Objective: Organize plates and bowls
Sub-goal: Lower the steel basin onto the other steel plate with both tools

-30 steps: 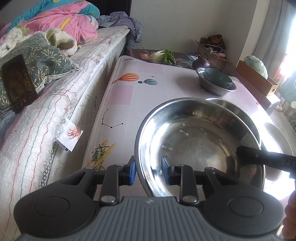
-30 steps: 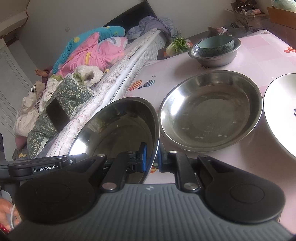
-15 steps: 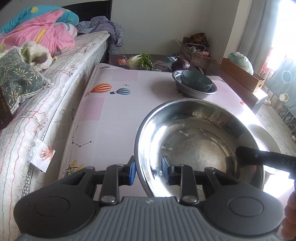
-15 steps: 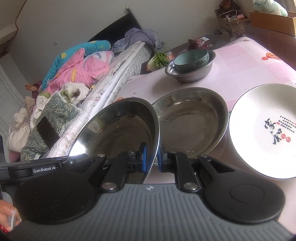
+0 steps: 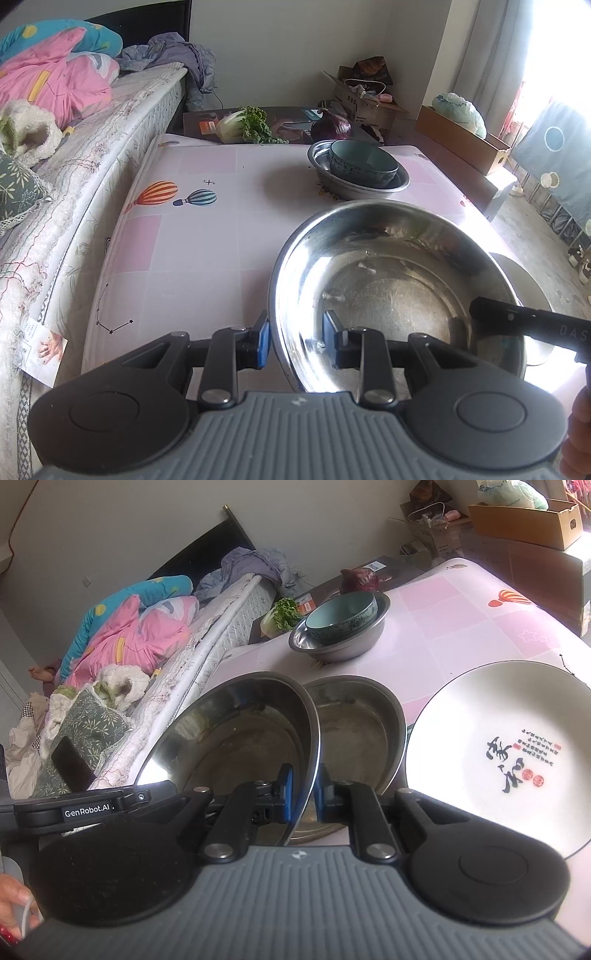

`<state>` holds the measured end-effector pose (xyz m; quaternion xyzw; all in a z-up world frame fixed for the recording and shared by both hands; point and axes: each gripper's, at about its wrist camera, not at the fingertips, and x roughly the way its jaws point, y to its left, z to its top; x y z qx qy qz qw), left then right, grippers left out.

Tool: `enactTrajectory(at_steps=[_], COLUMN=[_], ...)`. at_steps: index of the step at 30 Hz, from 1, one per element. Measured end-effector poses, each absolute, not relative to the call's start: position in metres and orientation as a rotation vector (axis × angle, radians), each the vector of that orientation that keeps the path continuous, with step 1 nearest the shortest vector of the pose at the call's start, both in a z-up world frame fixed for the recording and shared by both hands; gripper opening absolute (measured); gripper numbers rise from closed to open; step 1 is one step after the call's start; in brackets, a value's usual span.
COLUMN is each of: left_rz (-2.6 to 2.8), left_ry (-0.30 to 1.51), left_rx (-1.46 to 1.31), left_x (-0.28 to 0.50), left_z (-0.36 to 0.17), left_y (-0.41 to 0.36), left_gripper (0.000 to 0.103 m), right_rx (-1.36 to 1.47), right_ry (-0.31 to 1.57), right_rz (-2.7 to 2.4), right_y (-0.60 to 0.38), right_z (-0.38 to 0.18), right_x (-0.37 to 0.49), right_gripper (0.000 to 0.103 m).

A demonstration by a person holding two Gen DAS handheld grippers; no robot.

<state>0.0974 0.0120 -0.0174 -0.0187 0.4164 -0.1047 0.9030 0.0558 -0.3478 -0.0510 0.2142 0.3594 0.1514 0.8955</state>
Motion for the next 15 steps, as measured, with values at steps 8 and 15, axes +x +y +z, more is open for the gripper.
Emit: enactTrajectory(at_steps=[8, 15], left_rz=[-0.256, -0.266], left_ry=[0.892, 0.899], left_rx=[-0.013, 0.011], left_x=[0.122, 0.137], left_z=[-0.025, -0.028], left_y=[-0.007, -0.023], left_gripper=[0.029, 0.029], right_rx=[0.462, 0.480], right_ry=[0.767, 0.798], right_rz=[0.267, 0.241], right_y=[-0.364, -0.374], right_z=[-0.062, -0.074], right_x=[0.070, 0.084], right_gripper=[0.012, 0.012])
